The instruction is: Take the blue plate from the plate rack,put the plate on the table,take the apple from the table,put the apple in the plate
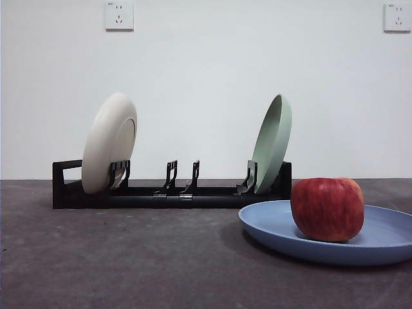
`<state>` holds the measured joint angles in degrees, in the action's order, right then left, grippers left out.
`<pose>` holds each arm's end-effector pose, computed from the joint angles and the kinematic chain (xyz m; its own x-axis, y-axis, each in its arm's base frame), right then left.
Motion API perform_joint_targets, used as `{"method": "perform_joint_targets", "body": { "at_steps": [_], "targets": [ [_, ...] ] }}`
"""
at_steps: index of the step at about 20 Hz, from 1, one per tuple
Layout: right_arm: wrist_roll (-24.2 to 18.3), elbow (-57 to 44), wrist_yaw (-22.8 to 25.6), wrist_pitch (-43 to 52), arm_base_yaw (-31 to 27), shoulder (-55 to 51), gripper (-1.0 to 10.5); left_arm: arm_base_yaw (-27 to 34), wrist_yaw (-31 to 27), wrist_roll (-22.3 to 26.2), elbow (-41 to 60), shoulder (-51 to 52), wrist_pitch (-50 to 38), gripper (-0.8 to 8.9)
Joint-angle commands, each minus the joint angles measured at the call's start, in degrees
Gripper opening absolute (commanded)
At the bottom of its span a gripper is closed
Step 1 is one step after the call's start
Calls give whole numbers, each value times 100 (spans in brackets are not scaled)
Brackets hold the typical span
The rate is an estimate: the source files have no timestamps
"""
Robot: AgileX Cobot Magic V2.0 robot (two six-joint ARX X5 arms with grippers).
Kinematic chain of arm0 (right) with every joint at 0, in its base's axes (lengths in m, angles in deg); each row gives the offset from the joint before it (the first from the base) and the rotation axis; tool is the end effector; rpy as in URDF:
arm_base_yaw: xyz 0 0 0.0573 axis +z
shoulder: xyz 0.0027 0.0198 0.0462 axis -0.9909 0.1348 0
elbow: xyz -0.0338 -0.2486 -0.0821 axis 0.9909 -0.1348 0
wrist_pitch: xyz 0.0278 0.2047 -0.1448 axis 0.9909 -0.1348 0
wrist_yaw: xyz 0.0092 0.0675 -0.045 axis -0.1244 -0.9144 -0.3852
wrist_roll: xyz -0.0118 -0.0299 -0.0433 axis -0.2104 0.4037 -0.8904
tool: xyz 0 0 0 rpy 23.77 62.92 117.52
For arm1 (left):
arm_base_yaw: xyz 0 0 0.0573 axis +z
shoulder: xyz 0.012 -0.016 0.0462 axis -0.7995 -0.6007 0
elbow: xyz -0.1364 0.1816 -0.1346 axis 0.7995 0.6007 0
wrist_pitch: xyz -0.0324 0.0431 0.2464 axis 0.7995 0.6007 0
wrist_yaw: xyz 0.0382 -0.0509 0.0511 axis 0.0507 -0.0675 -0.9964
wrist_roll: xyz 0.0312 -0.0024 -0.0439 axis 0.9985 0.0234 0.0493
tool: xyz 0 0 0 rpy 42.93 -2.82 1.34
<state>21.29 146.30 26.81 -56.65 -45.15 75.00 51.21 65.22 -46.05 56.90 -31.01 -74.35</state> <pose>0.1131 0.0783 0.3974 0.5946 0.1982 -0.7792 -0.3404 0.9401 -0.0206 0.0951 -0.0086 0.1535 0.9639 -0.2207 -0.1488 0.2210 0.9752 -0.0146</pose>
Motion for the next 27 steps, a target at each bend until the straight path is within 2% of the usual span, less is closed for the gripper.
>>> {"method": "perform_joint_targets", "body": {
  "at_steps": [1,10,12,13,14,15,16,18,19,22,24,27],
  "targets": [
    [46,22,2,15,4,2,1,-33,-2,0,55,9,-42,-2],
    [31,22,2,17,4,2,1,-33,-2,0,55,-50,-39,-2],
    [-1276,20,535,151,-92,-20,1,-33,-2,0,55,-55,-42,-2],
    [-1353,11,647,260,-269,-105,1,-33,-2,0,55,-55,-39,-2],
    [-1532,-66,450,529,-551,-197,1,-33,-2,0,55,-55,-39,-2],
    [-1692,-195,26,846,-822,-337,1,-33,-4,0,55,-57,-39,-2],
    [-1867,-472,-649,1436,-1204,-575,1,-33,-2,0,55,-57,-39,-2],
    [-1982,-1318,-1622,2835,-1923,-1174,1,-33,-2,0,55,-59,-39,-2],
    [-1991,-1786,-1714,3405,-2214,-1445,1,-33,-2,0,55,-70,-39,-2],
    [-1998,-3519,-1473,4719,-2999,-2341,1,-33,-4,0,55,-90,-39,-2],
    [-1880,-4642,-1504,5184,-3373,-2905,1,-33,-2,0,55,-90,-39,-2],
    [-1707,-6067,-1528,5337,-3646,-3912,1,-33,-2,0,55,-90,-39,-2]
  ]
}}
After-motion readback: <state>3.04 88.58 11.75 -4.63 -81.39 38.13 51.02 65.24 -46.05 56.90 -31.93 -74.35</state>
